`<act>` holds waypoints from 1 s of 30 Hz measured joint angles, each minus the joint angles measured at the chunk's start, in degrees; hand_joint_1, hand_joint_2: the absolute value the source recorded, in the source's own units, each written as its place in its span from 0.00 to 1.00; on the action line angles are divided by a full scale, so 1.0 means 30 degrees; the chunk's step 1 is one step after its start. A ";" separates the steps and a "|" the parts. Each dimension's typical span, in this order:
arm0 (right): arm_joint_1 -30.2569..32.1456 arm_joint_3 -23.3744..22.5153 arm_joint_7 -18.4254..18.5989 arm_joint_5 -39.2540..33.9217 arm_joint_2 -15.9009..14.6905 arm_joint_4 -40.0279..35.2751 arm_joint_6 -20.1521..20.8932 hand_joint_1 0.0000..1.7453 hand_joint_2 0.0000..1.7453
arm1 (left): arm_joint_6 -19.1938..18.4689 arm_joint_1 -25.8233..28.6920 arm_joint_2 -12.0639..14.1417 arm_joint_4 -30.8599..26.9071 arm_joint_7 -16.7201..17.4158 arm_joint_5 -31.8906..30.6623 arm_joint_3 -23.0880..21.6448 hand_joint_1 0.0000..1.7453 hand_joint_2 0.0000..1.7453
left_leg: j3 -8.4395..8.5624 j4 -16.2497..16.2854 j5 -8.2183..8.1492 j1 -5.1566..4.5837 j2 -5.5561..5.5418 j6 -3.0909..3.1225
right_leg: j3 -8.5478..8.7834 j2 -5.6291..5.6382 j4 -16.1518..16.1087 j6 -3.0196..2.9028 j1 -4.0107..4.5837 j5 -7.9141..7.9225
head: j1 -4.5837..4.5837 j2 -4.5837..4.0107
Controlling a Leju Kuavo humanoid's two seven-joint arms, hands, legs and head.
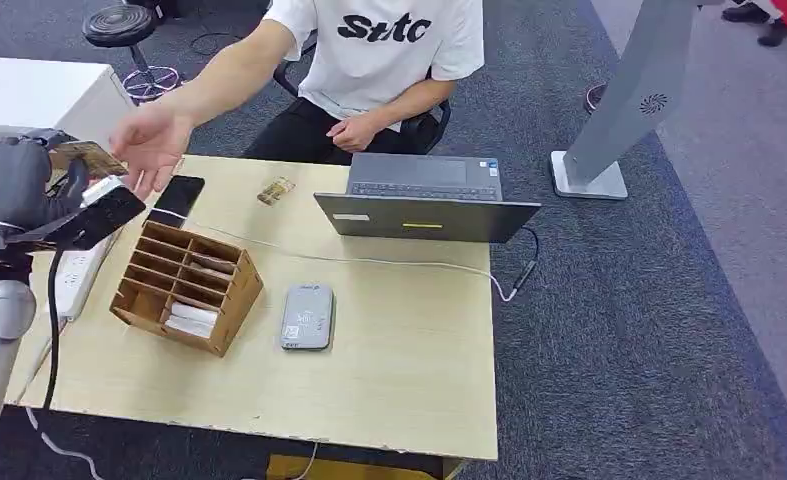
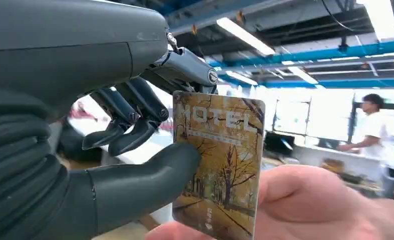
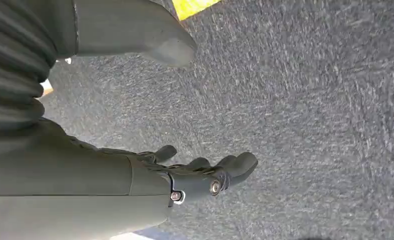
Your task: Pass the card to the sensor for recognition and then transmit it.
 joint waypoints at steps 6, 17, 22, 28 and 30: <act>-0.0004 0.0000 0.0036 0.0320 0.0000 0.0000 -0.0007 0.00 1.00 | 0.0714 -0.1555 -0.0015 0.2520 0.0284 -0.1382 0.0007 1.00 1.00 | 0.0001 0.0001 0.0002 -0.0001 0.0001 0.0001 | -0.0002 0.0006 0.0001 -0.0001 0.0000 0.0001 | 0.0007 0.0000; -0.0031 0.0000 0.0102 0.0495 0.0000 0.0000 -0.0051 0.00 1.00 | 0.1143 -0.2407 -0.0569 0.3918 -0.0038 -0.1426 0.0007 0.00 1.00 | -0.0003 0.0002 0.0001 -0.0003 -0.0005 0.0001 | 0.0000 -0.0003 -0.0001 0.0000 -0.0002 0.0000 | 0.0007 0.0000; -0.0027 0.0000 0.0175 0.0677 0.0000 0.0000 -0.0058 0.00 1.00 | 0.2011 -0.2407 -0.1159 0.3787 -0.0256 -0.0478 0.0204 0.00 1.00 | -0.0001 0.0004 0.0001 -0.0004 -0.0001 0.0001 | -0.0002 0.0003 -0.0001 0.0000 -0.0003 0.0001 | 0.0007 0.0000; -0.0044 0.0000 0.0095 0.0692 0.0015 0.0000 -0.0051 0.00 1.00 | 0.1945 -0.2461 -0.1770 0.3656 -0.0401 0.0163 0.0743 0.00 1.00 | 0.0000 0.0004 0.0001 -0.0003 -0.0002 0.0001 | -0.0002 0.0002 0.0000 0.0000 0.0000 0.0001 | 0.0007 0.0000; -0.0045 0.0000 0.0058 0.0692 0.0015 0.0000 -0.0051 0.00 1.00 | 0.1923 -0.2478 -0.1866 0.3656 -0.0409 0.0185 0.0816 0.00 1.00 | 0.0000 0.0003 0.0001 -0.0002 -0.0001 0.0001 | -0.0002 0.0003 0.0000 0.0000 0.0000 0.0001 | 0.0007 0.0000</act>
